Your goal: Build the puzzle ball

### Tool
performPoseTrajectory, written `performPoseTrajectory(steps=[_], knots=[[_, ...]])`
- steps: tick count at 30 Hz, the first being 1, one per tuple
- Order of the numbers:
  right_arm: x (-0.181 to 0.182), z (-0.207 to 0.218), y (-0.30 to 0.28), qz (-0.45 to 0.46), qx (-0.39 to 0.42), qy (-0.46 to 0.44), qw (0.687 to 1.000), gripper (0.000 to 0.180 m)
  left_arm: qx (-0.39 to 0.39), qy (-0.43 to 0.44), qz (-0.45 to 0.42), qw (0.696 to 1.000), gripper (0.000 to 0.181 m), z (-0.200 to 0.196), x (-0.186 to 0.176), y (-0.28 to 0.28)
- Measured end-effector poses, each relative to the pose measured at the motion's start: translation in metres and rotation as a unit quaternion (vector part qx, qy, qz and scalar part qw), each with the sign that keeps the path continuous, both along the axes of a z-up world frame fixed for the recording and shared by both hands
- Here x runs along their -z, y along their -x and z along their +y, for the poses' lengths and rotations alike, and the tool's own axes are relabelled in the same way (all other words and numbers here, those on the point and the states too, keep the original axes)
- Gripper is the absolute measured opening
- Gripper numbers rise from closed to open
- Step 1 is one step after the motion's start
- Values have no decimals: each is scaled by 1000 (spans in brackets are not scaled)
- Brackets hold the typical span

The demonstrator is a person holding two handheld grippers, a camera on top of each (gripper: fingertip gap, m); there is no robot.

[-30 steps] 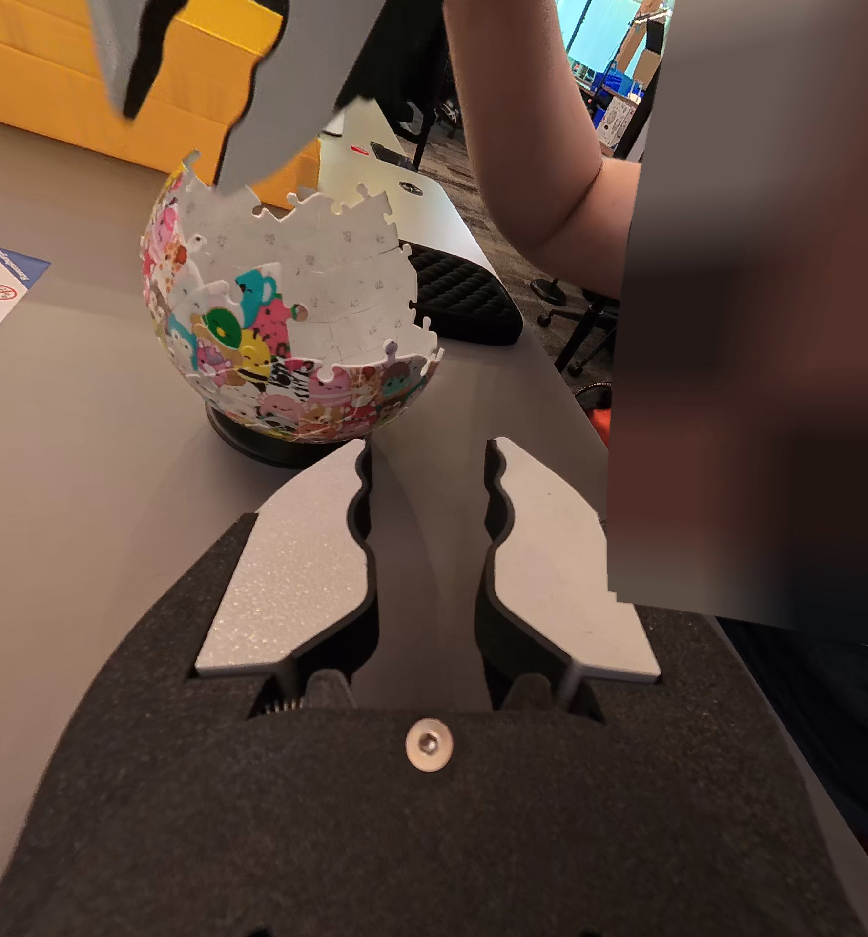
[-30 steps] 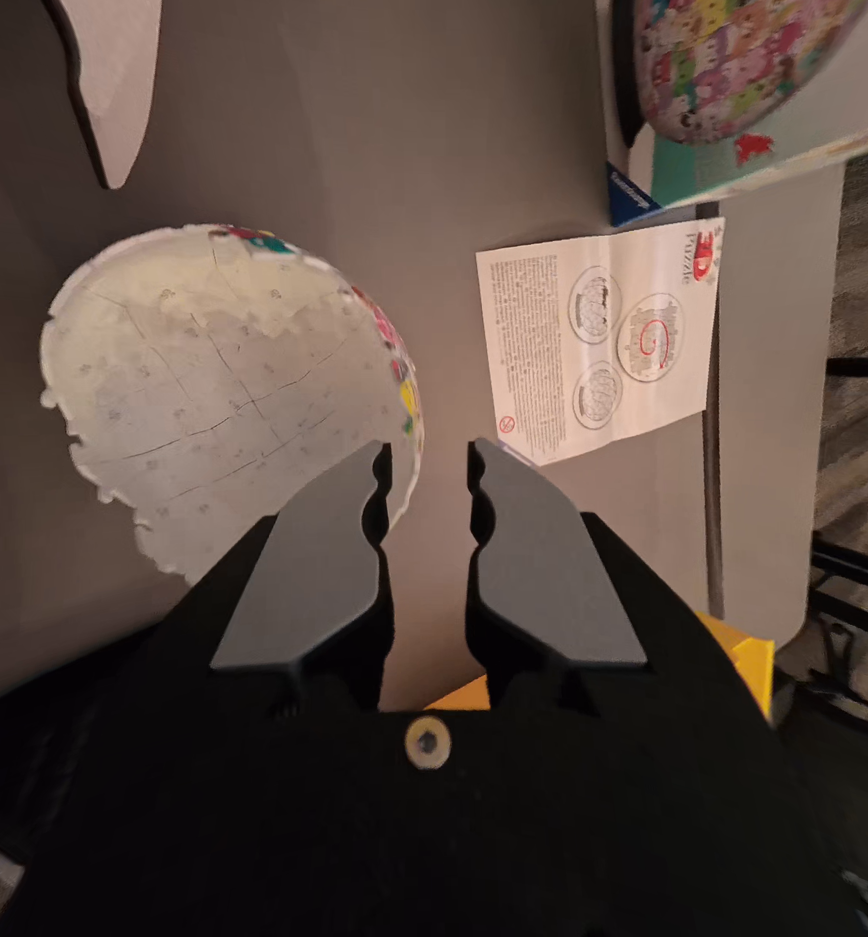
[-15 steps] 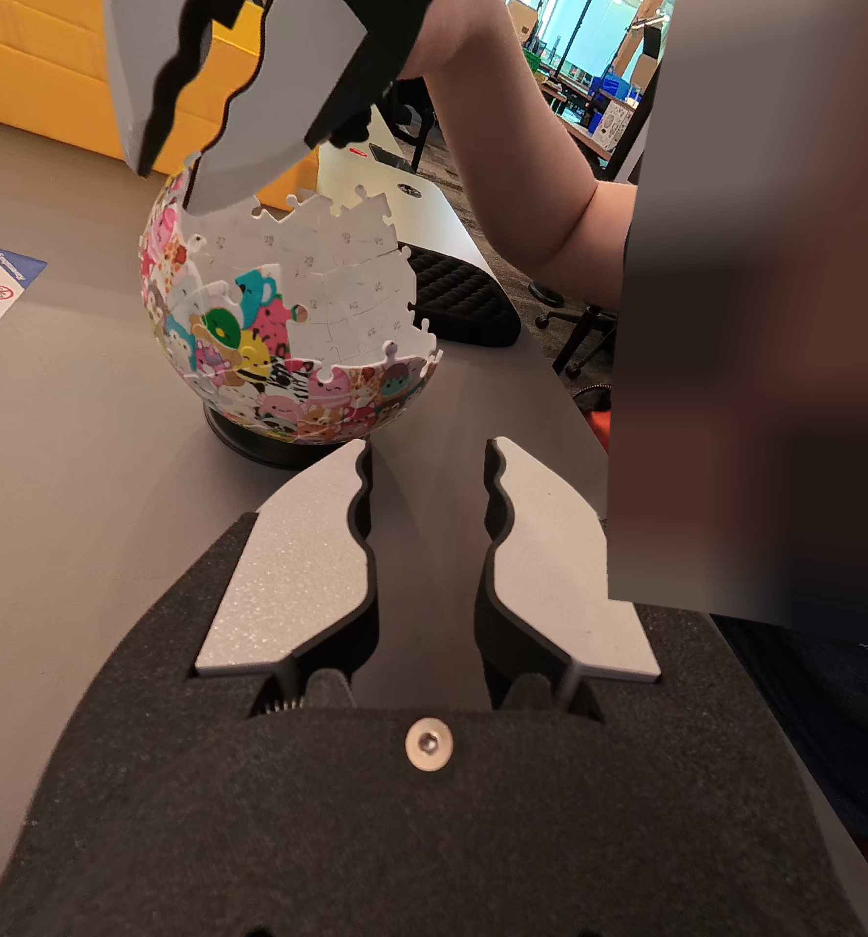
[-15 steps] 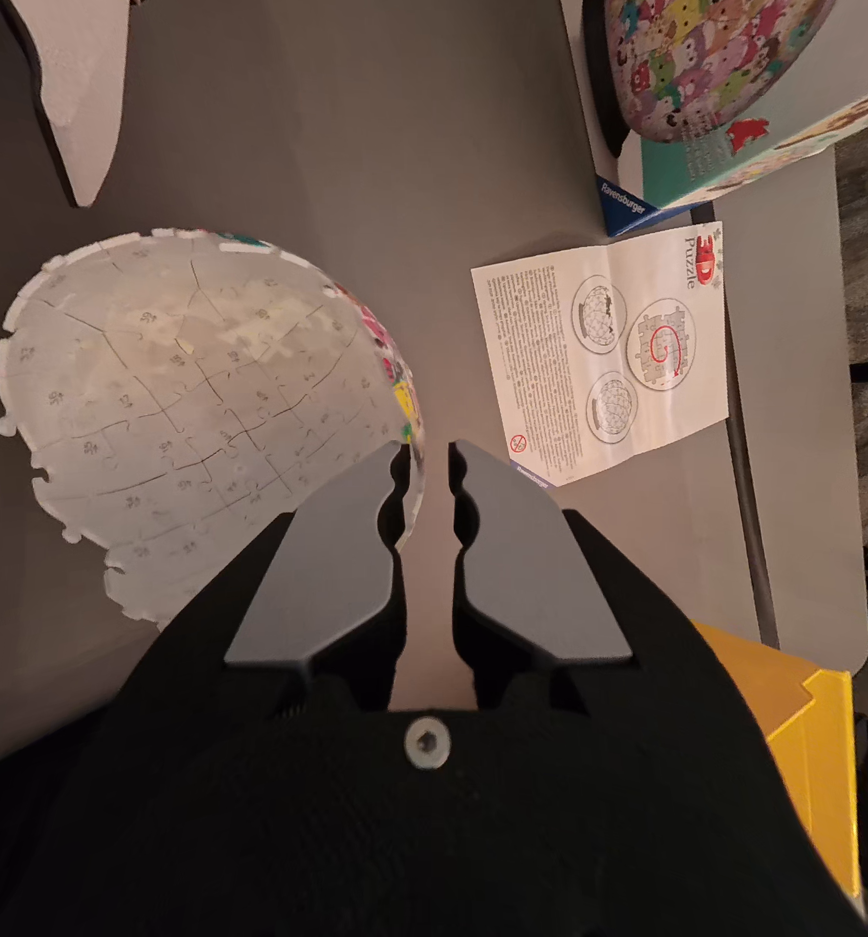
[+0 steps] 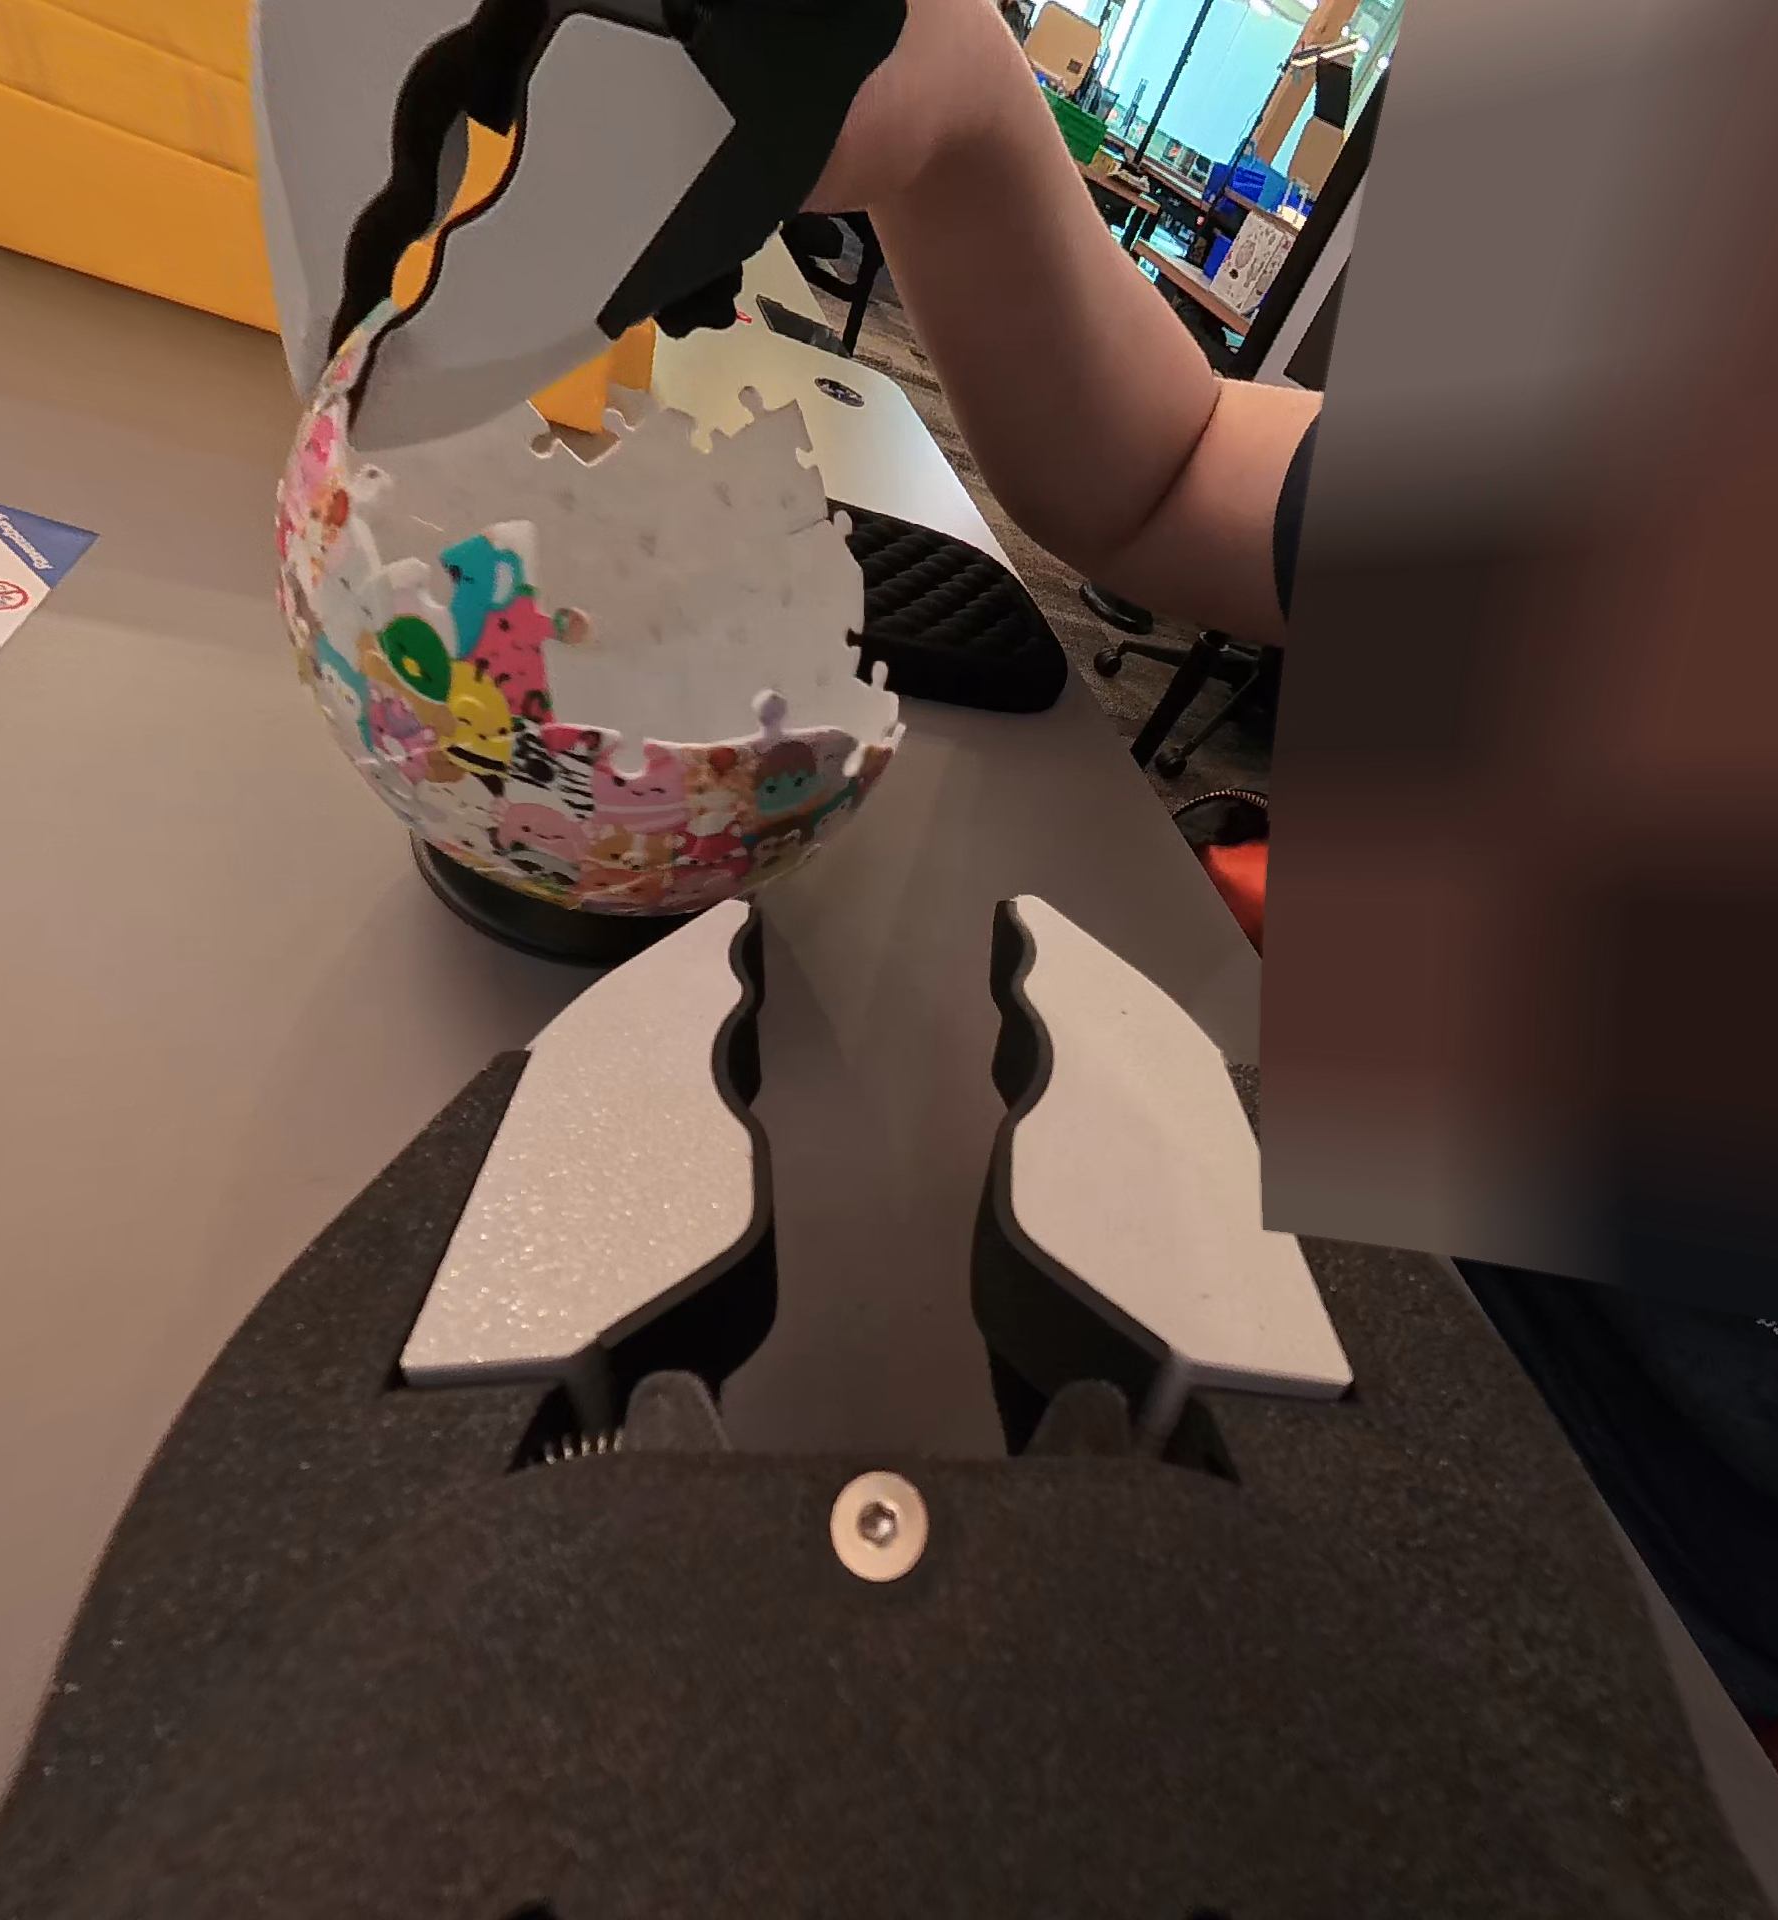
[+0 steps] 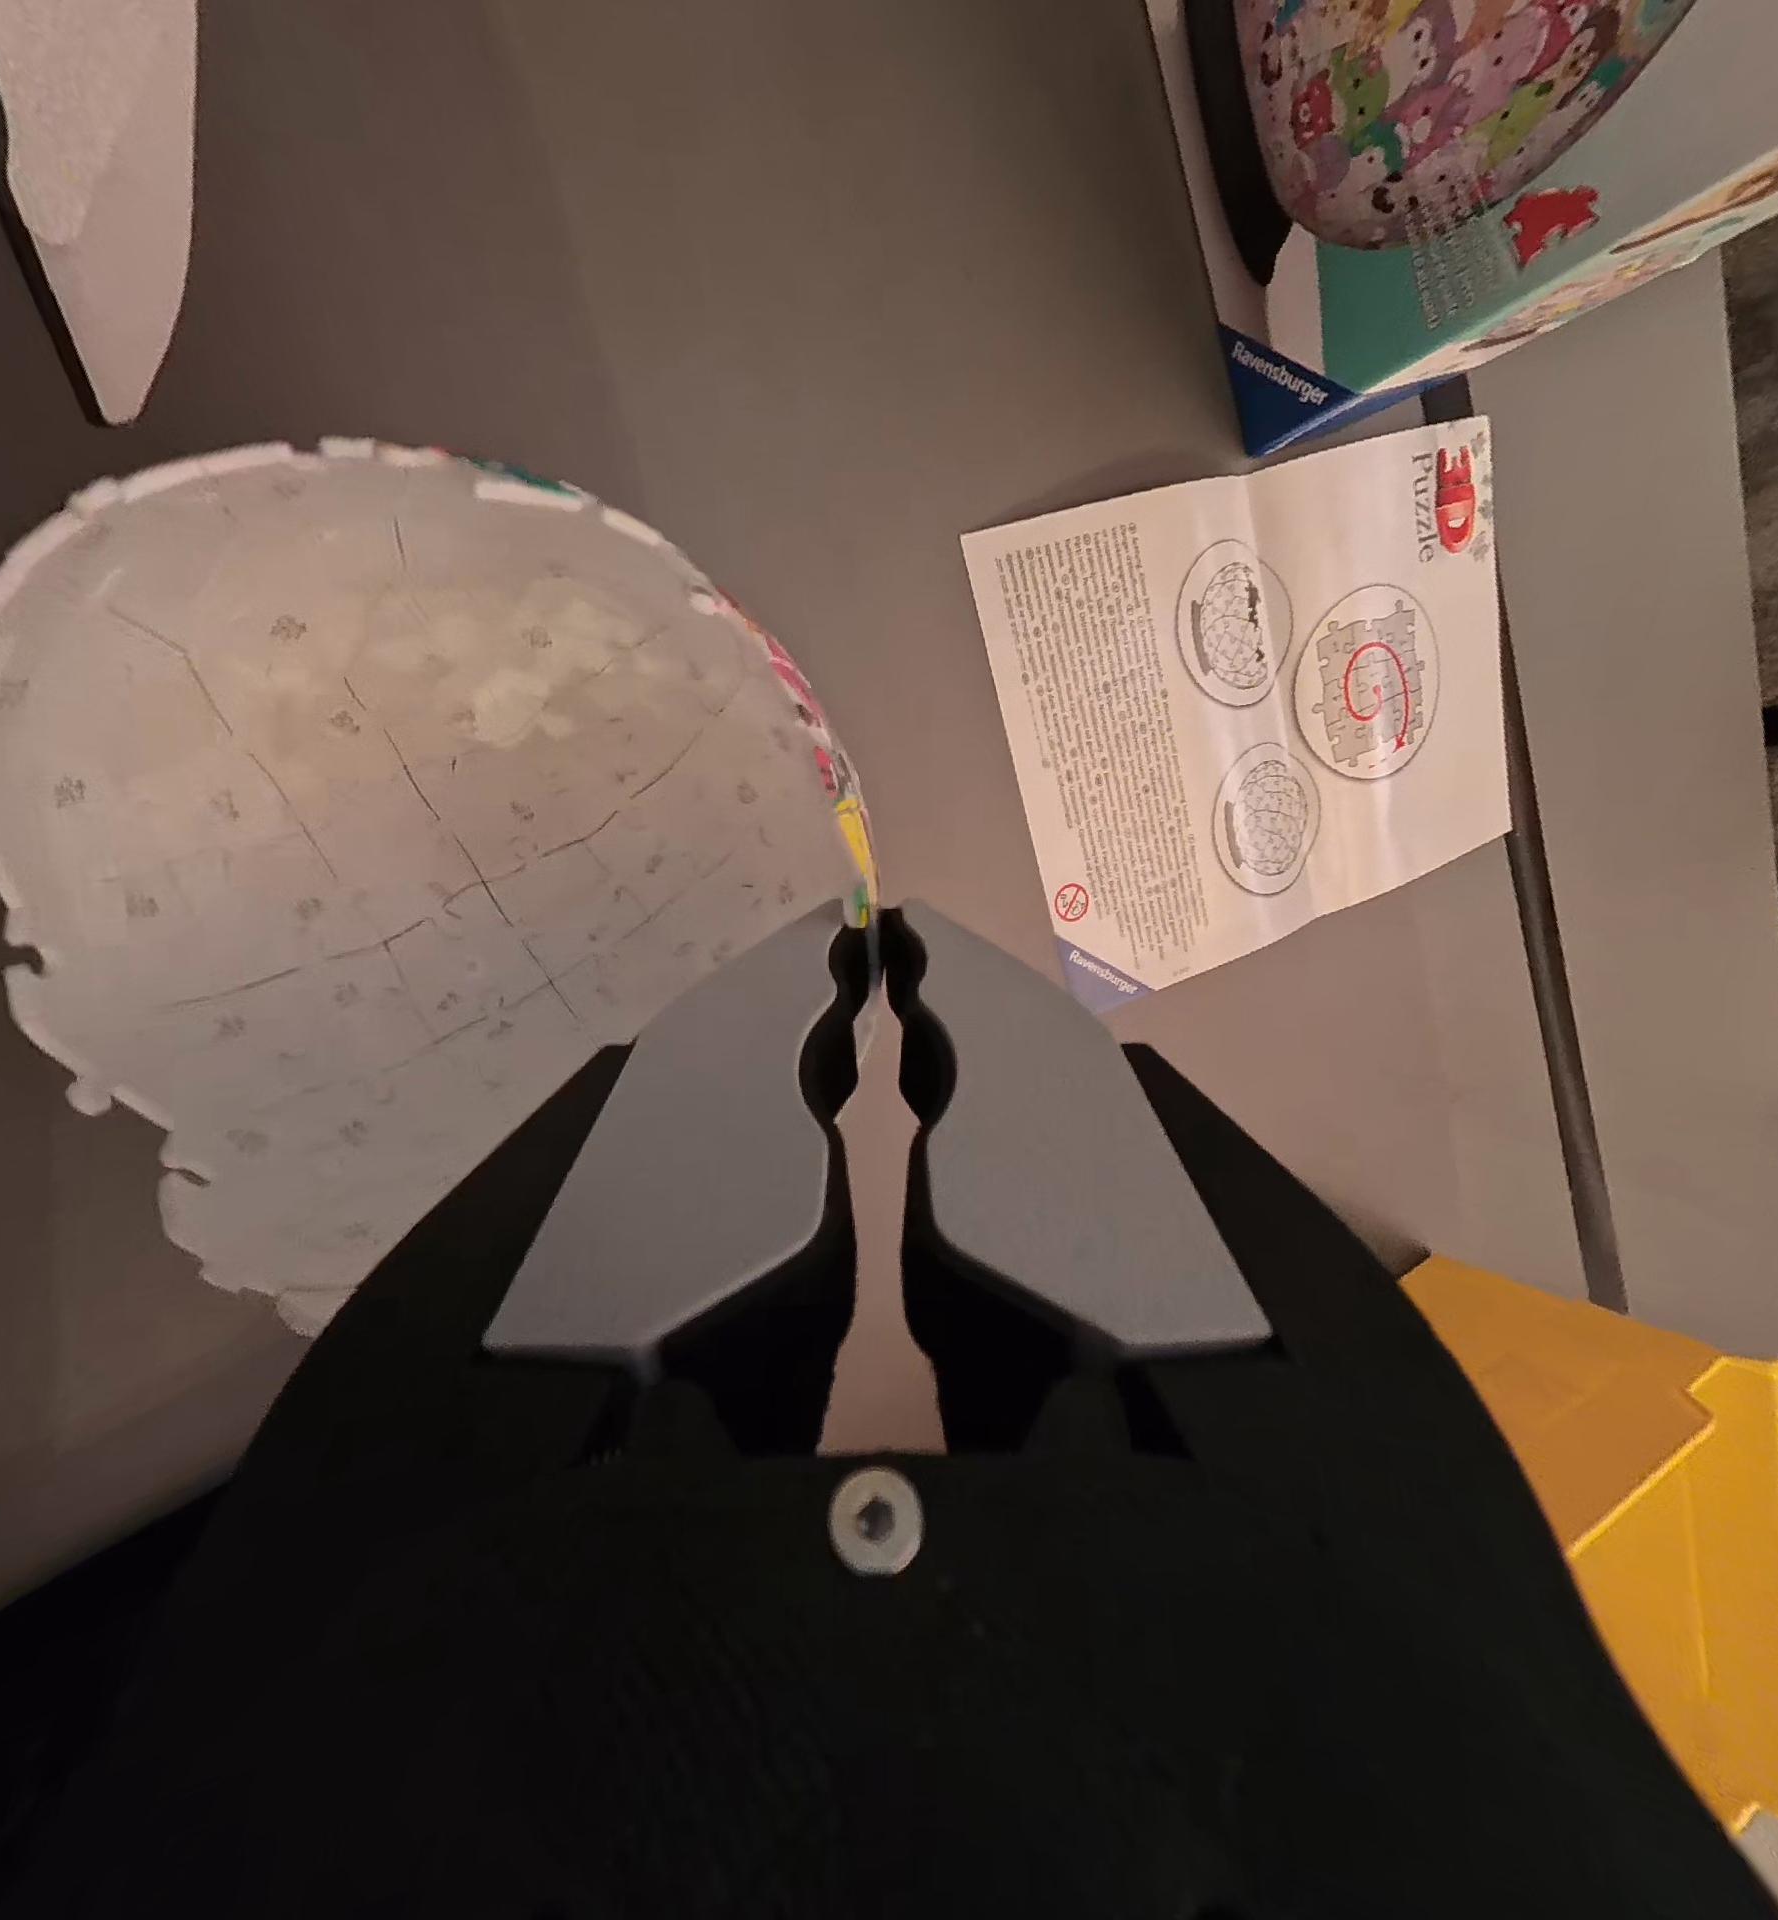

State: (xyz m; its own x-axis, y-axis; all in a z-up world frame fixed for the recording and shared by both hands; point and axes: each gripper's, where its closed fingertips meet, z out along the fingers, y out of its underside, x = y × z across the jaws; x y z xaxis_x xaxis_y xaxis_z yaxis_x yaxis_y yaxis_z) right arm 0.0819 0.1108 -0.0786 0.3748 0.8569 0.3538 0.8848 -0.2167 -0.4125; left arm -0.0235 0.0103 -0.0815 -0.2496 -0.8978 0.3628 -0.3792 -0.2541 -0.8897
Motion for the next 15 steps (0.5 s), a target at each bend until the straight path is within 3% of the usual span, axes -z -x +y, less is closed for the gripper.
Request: performPoseTrajectory(steps=[3,6,10,15], knots=[[0,-1,1,5,-12,4,1000,4,0,0,0,1000,41,0,0,0],[4,0,2,-4,-8,23,1000,25,0,0,0,1000,41,-1,0,-1],[13,5,3,-28,-11,29,999,24,1,-1,0,1000,41,-1,0,0],[19,5,7,-34,-15,38,999,9,3,-2,0,1000,41,-2,0,0]])
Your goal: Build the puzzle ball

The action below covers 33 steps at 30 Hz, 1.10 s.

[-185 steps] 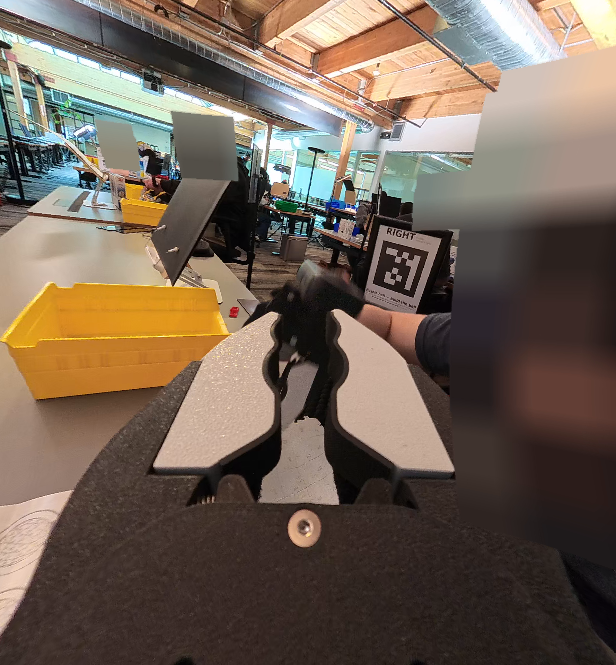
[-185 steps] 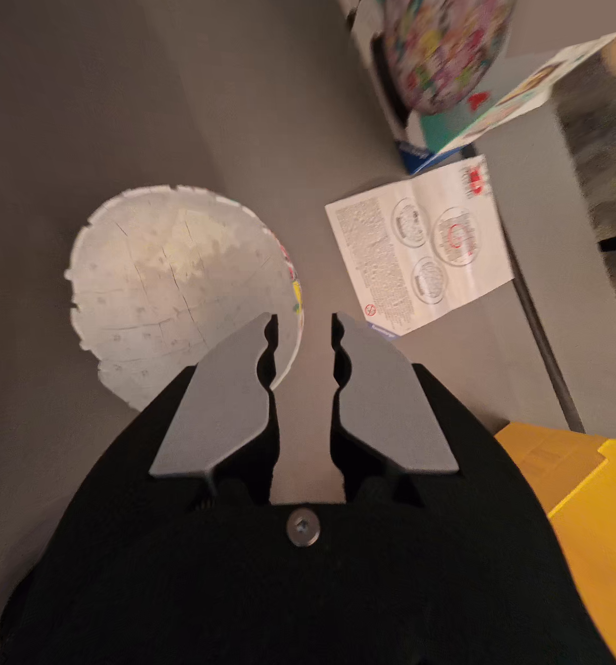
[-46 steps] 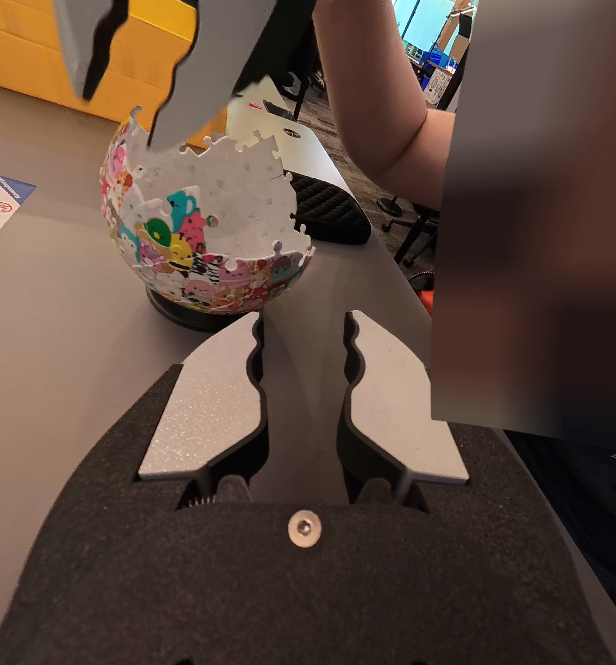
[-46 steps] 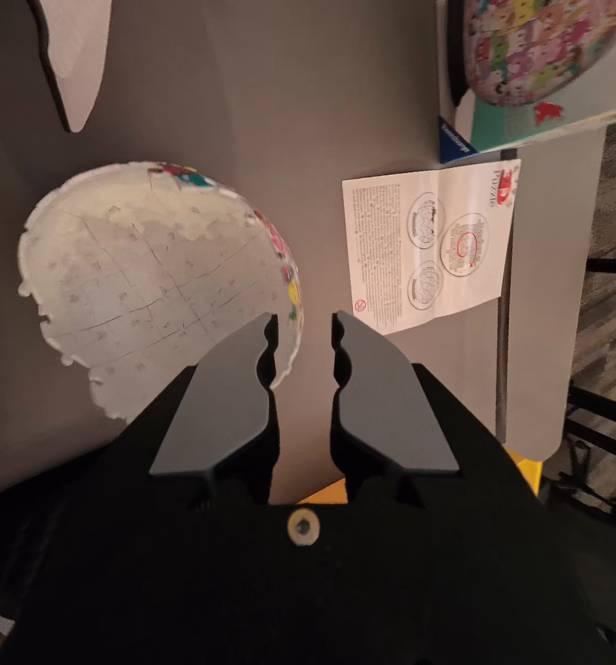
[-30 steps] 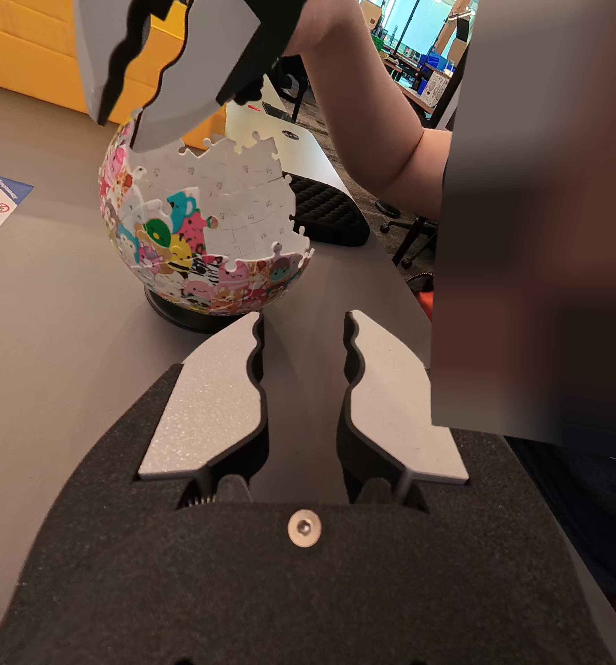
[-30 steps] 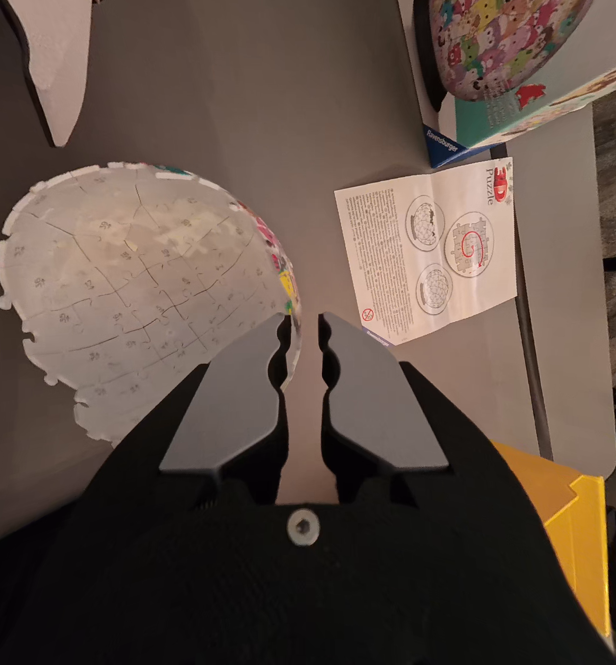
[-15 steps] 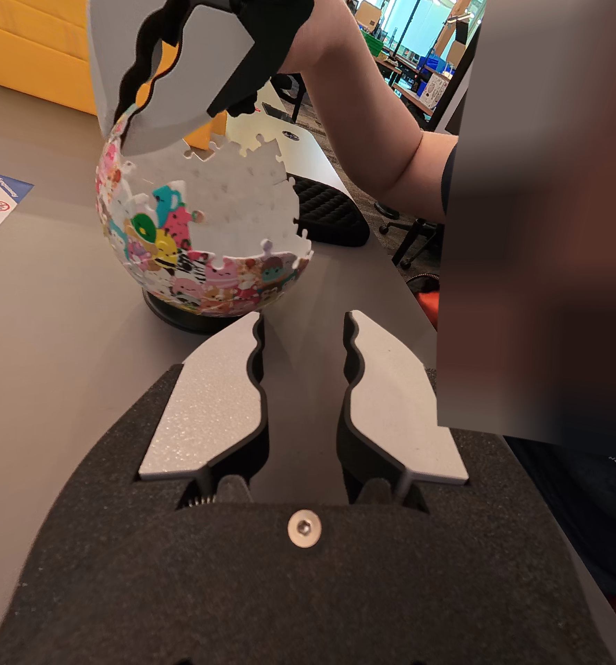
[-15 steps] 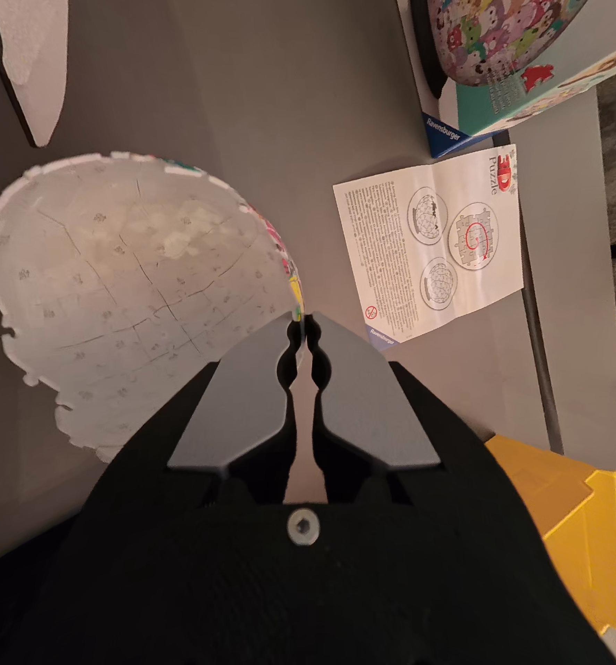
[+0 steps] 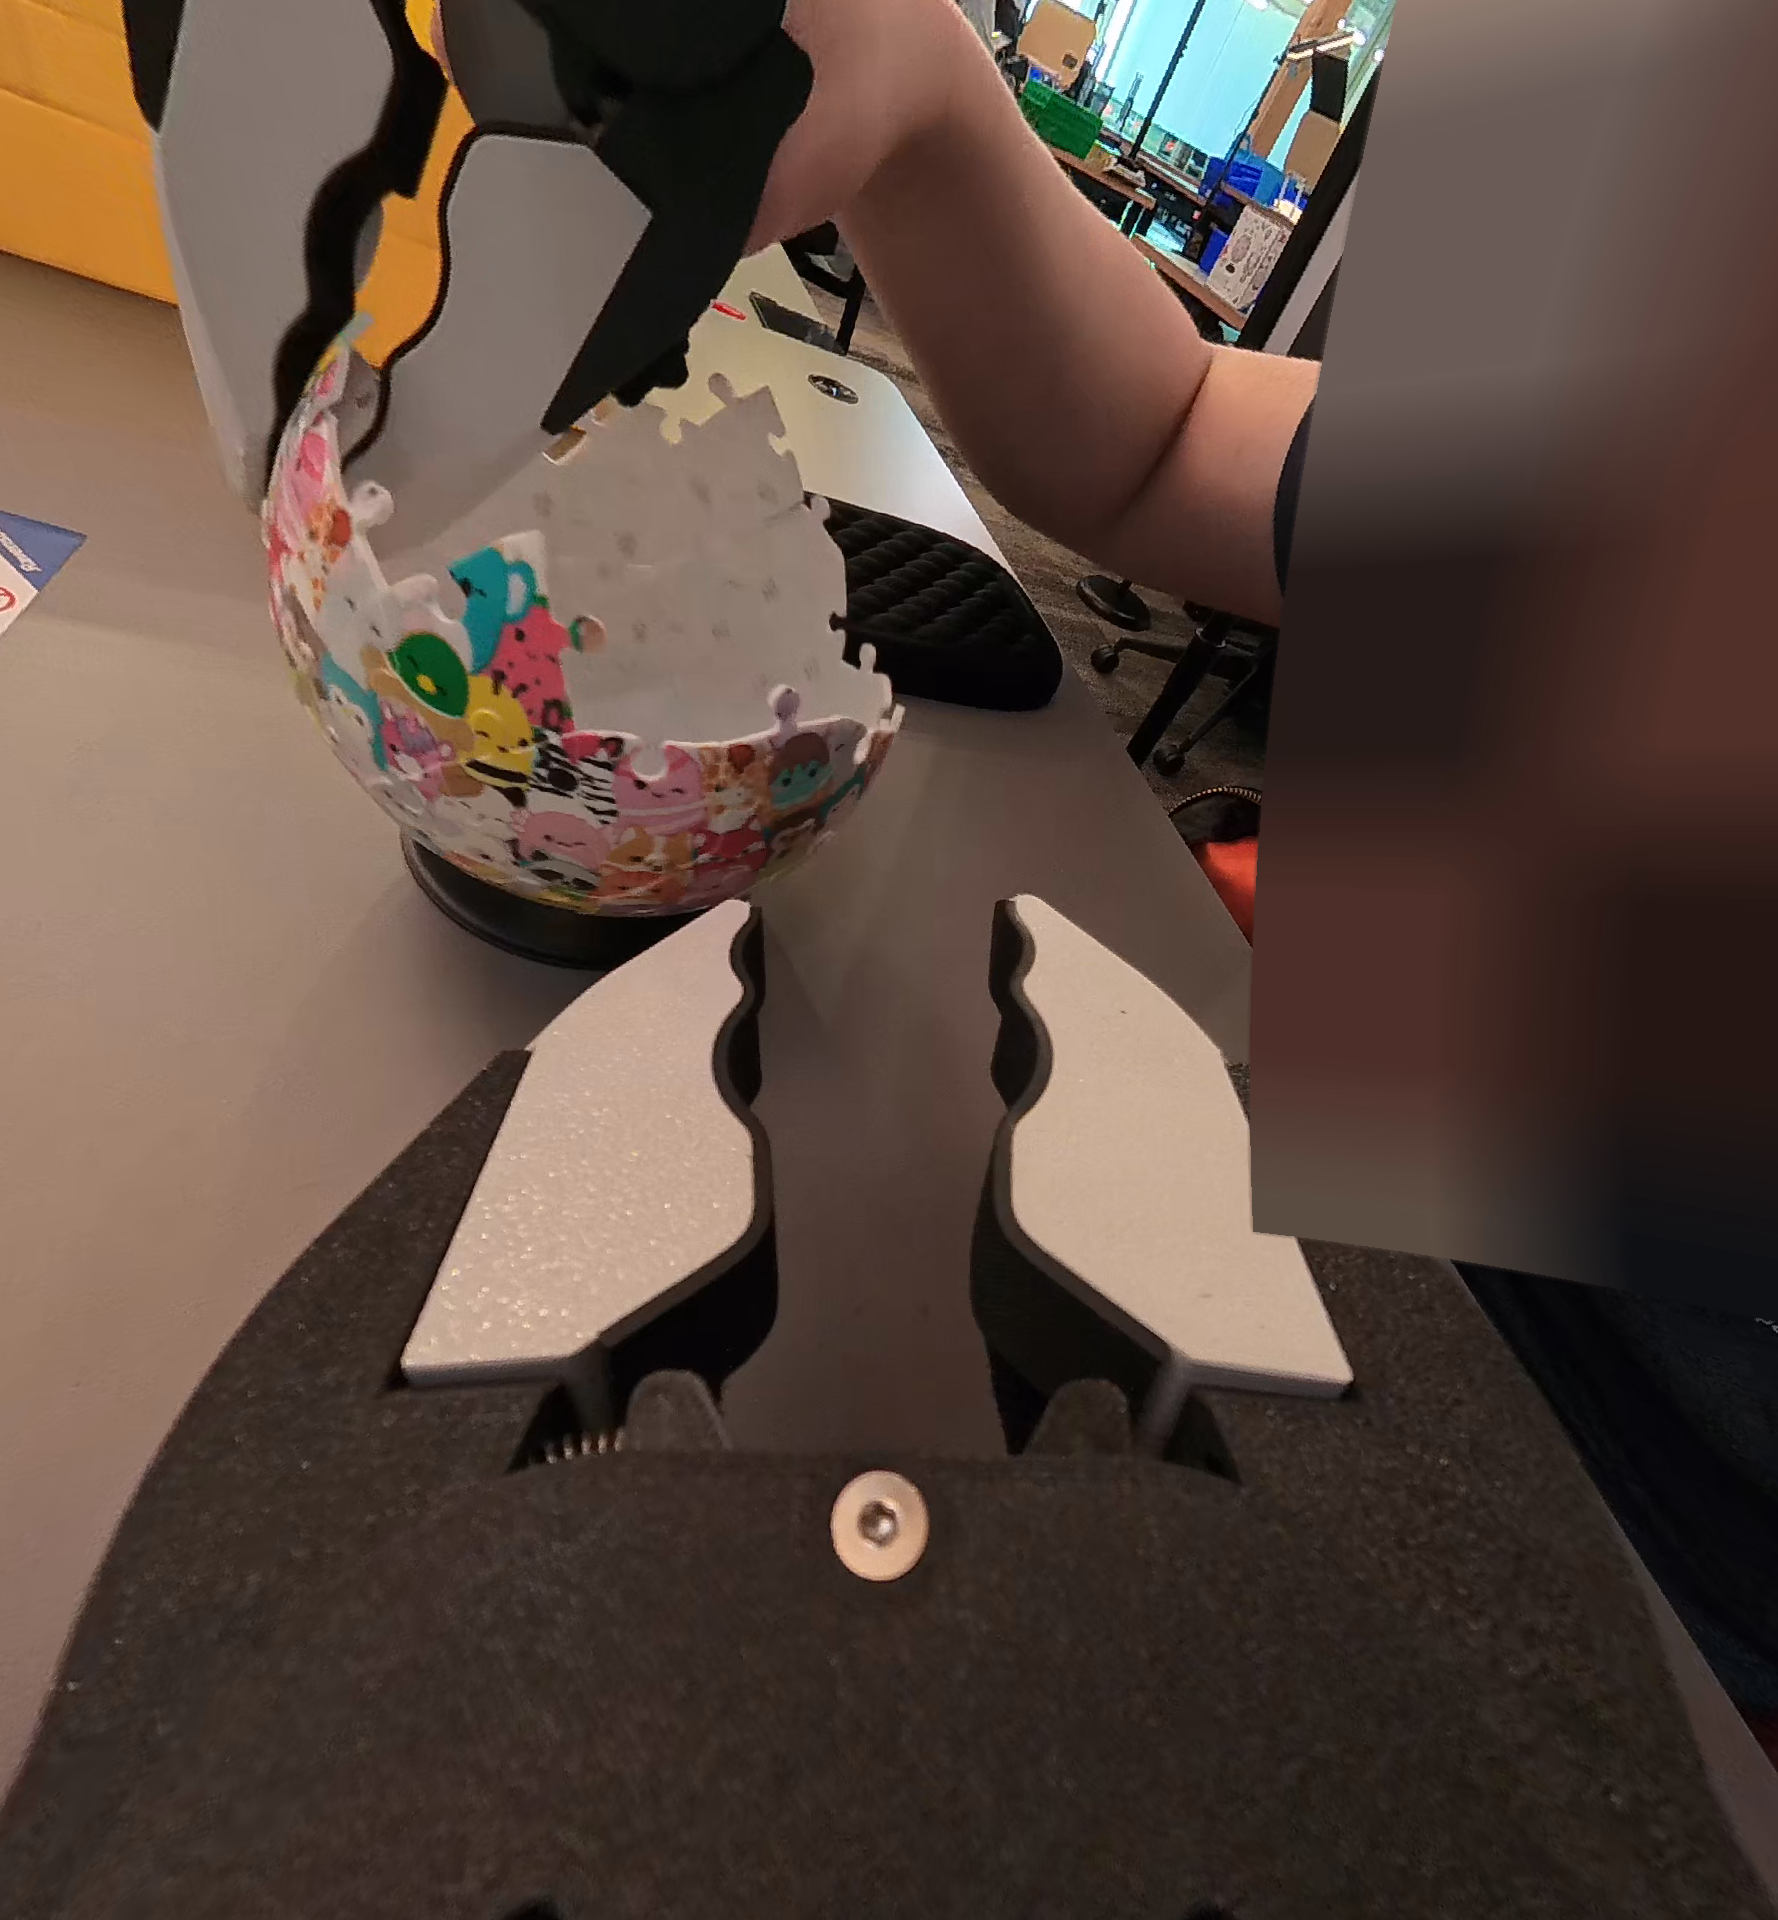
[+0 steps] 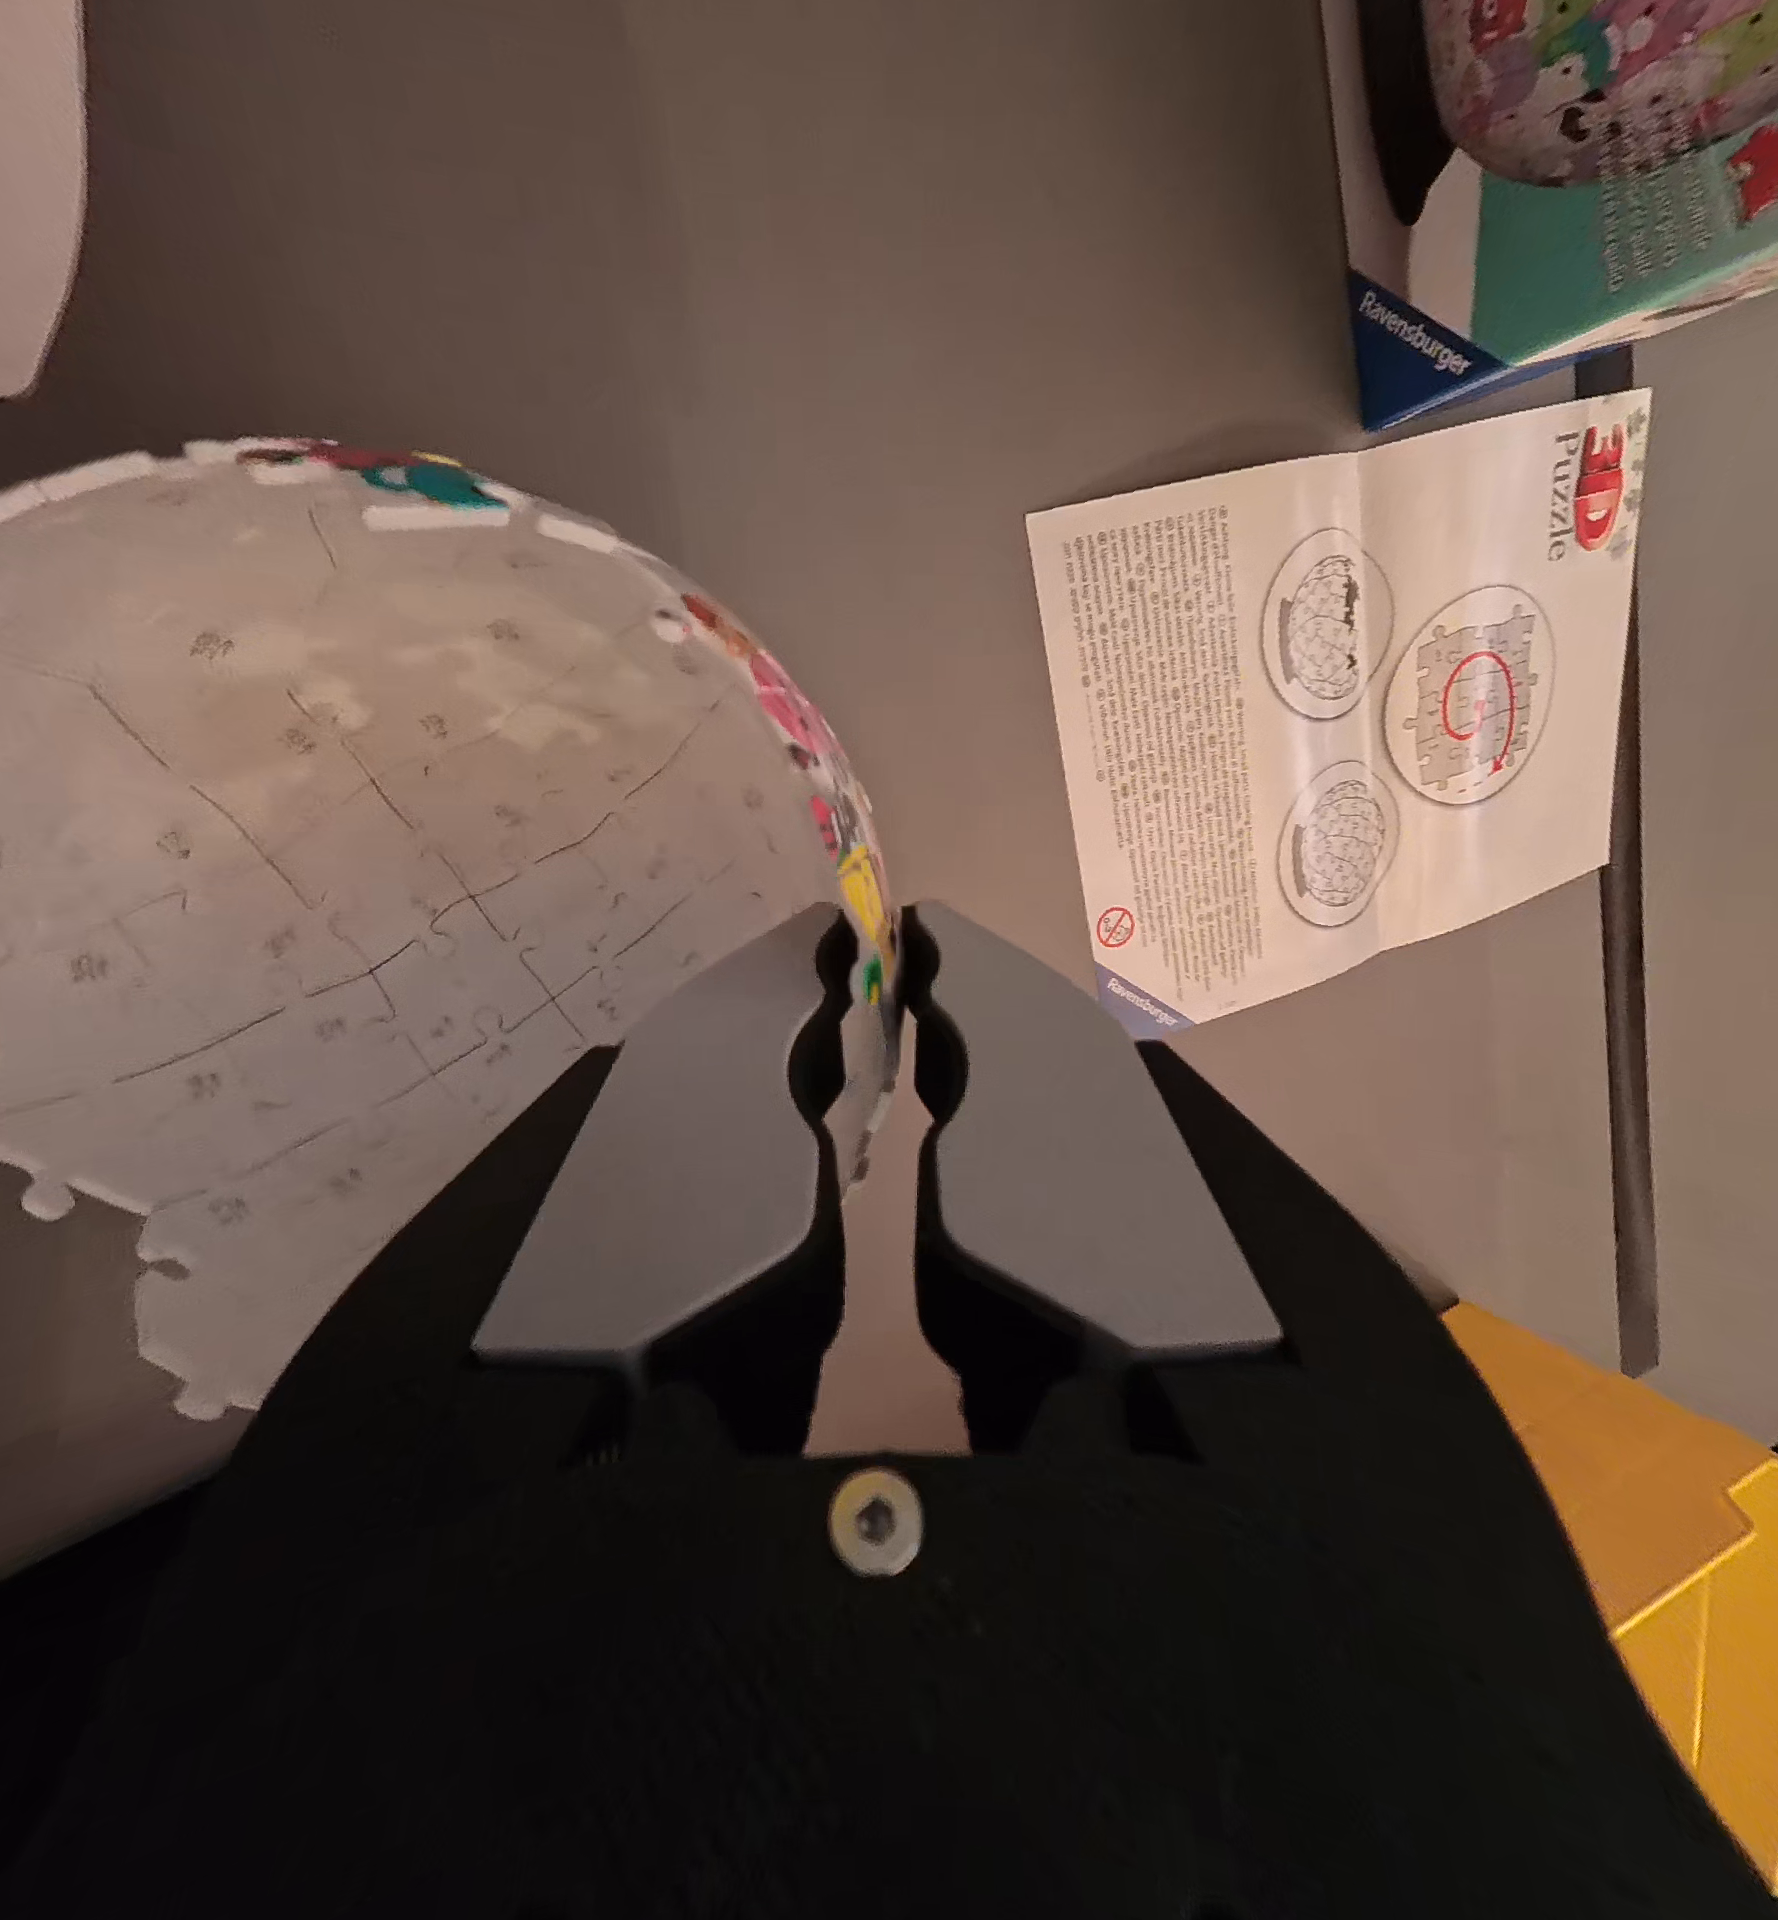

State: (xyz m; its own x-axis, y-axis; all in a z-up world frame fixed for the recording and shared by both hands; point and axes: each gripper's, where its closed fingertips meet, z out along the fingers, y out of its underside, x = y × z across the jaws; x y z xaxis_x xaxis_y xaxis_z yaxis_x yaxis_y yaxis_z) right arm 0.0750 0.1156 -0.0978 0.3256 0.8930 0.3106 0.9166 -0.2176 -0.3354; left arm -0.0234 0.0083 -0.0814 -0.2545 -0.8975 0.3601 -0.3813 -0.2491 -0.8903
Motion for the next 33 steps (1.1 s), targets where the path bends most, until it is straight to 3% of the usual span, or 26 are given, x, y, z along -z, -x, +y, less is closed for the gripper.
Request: performPoseTrajectory(steps=[33], knots=[[-8,-3,0,-13,3,-12,1000,6,6,1,0,1000,41,-2,-1,-1]])
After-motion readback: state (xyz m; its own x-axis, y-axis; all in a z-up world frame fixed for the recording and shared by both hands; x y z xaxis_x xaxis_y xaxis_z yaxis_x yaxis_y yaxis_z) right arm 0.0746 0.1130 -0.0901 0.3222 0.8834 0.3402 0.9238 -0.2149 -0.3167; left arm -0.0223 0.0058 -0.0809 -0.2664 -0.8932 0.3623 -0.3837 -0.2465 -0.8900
